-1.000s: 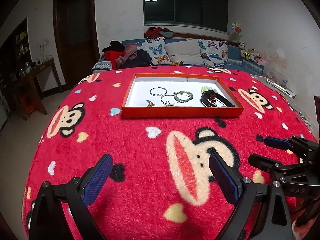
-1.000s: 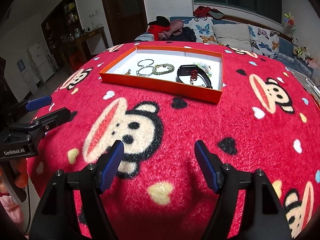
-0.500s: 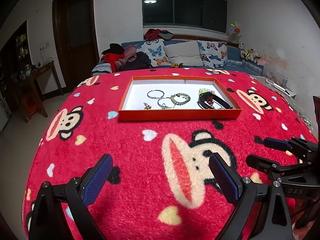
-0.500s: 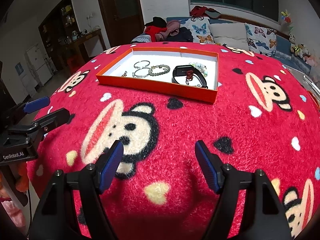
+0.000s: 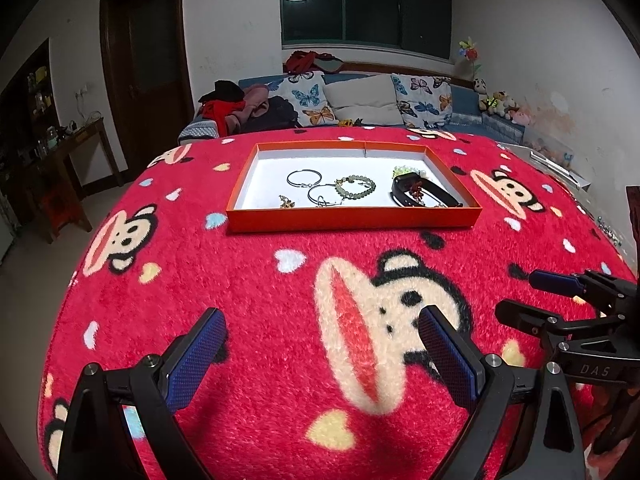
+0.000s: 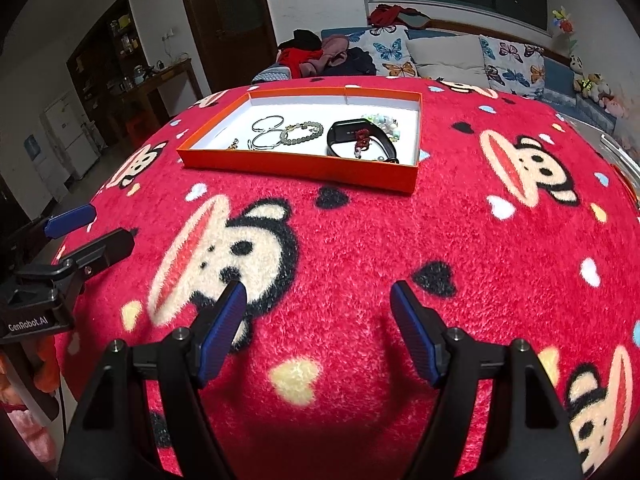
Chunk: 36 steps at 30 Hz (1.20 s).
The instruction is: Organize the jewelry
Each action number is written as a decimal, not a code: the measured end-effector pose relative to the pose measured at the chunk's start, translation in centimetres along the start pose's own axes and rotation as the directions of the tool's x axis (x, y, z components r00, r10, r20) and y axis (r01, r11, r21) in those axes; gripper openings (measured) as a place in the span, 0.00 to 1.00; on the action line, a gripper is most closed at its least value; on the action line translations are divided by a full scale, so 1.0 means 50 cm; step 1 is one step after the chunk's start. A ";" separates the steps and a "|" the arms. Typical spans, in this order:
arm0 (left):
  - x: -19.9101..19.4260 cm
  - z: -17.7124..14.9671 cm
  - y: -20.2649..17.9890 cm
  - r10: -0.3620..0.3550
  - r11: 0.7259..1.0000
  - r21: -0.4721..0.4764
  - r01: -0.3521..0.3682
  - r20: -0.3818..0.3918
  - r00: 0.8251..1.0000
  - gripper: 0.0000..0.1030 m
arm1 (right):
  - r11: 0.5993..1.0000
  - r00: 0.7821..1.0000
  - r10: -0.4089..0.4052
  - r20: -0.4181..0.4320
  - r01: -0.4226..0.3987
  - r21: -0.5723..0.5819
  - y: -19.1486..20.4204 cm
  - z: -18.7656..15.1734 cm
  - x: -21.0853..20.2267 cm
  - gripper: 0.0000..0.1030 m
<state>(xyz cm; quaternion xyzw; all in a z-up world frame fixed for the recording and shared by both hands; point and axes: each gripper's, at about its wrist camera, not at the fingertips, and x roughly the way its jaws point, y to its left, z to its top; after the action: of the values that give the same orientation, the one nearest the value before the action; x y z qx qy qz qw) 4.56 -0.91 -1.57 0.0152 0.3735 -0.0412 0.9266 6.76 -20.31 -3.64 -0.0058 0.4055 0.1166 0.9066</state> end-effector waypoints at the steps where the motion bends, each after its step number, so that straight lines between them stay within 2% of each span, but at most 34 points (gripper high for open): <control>1: 0.001 -0.001 0.001 0.000 1.000 -0.001 0.000 -0.001 1.000 1.00 | 1.000 1.000 -0.001 0.000 0.001 -0.002 0.001 0.001 0.001 0.73; 36: 0.006 -0.019 0.001 -0.003 1.000 -0.005 0.003 -0.012 1.000 1.00 | 1.000 1.000 0.008 -0.003 -0.008 -0.007 0.008 0.001 0.003 0.75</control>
<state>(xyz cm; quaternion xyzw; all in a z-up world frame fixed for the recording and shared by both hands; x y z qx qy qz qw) 4.12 -0.81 -2.45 0.0125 0.3793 -0.0414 0.9243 6.82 -19.91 -3.66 -0.0077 0.4062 0.1219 0.9056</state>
